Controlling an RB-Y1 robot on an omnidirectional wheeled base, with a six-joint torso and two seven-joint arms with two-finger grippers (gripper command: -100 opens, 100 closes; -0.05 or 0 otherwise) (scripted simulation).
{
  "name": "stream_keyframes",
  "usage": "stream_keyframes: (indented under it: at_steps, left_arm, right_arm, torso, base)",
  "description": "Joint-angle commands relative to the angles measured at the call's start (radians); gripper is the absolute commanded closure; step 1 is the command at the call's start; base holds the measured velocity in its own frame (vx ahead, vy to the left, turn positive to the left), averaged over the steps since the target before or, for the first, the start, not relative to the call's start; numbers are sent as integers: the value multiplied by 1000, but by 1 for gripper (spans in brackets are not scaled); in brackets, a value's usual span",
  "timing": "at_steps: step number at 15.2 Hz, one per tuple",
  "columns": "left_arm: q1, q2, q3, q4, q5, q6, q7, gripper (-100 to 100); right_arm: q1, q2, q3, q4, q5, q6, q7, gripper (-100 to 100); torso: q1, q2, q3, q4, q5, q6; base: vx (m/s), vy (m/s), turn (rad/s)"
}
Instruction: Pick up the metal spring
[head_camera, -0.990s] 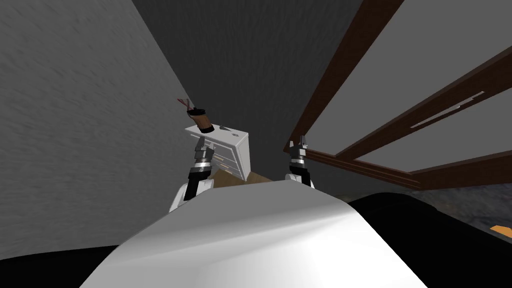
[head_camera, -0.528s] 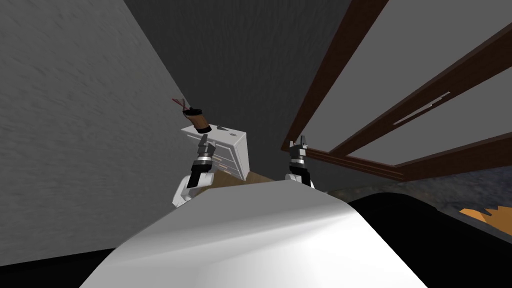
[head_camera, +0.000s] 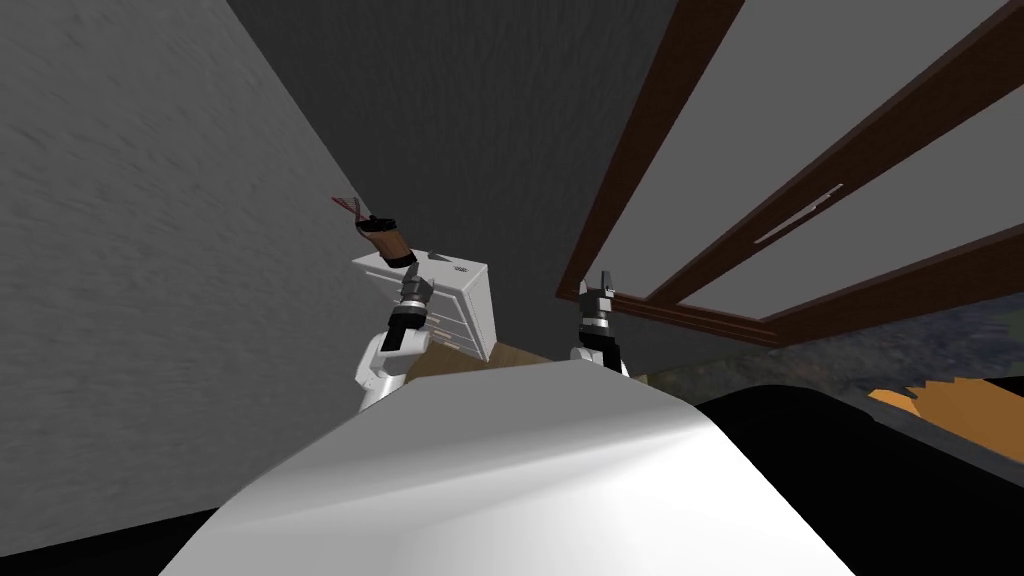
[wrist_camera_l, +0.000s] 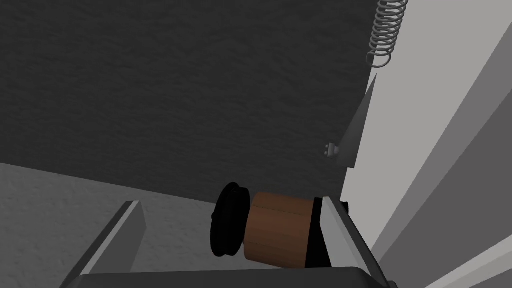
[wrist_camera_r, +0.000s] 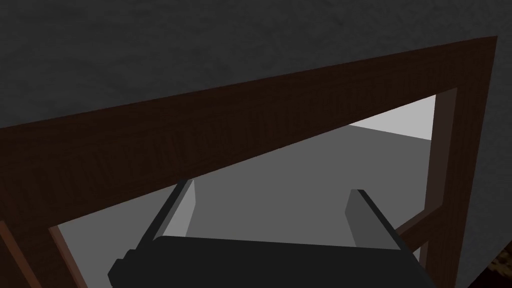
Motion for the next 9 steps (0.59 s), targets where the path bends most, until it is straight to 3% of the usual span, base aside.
stream_keyframes:
  at_steps: [1,2,4,5,7,8,9]
  left_arm:
    - [-25,7,4,10,3,33,11,-100]
    - [-66,19,16,49,9,66,34,-100]
    - [-87,19,16,49,9,91,34,-100]
    - [-115,31,27,88,15,124,57,-100]
    - [-150,31,27,90,15,151,57,-100]
    - [-173,43,39,131,20,178,80,-100]
    - [-195,43,39,133,20,197,80,-100]
  right_arm:
    - [0,0,0,0,0,0,0,0]
    - [0,0,0,0,0,0,0,0]
    - [0,0,0,0,0,0,0,0]
    - [0,0,0,0,0,0,0,0]
    - [0,0,0,0,0,0,0,0]
    - [0,0,0,0,0,0,0,0]
    - [0,0,0,0,0,0,0,0]
  torso:
    - [0,0,0,0,0,0]
    - [0,0,0,0,0,0]
    - [0,0,0,0,0,0]
    - [0,0,0,0,0,0]
    - [0,0,0,0,0,0]
    - [0,0,0,0,0,0]
    - [0,0,0,0,0,0]
  base:
    - [-16,-7,-40]
    - [-17,-7,-88]
    - [-20,-6,-64]
    - [-20,-9,-86]
    - [-18,-6,-71]
    - [-19,-9,-89]
    - [-23,-8,-101]
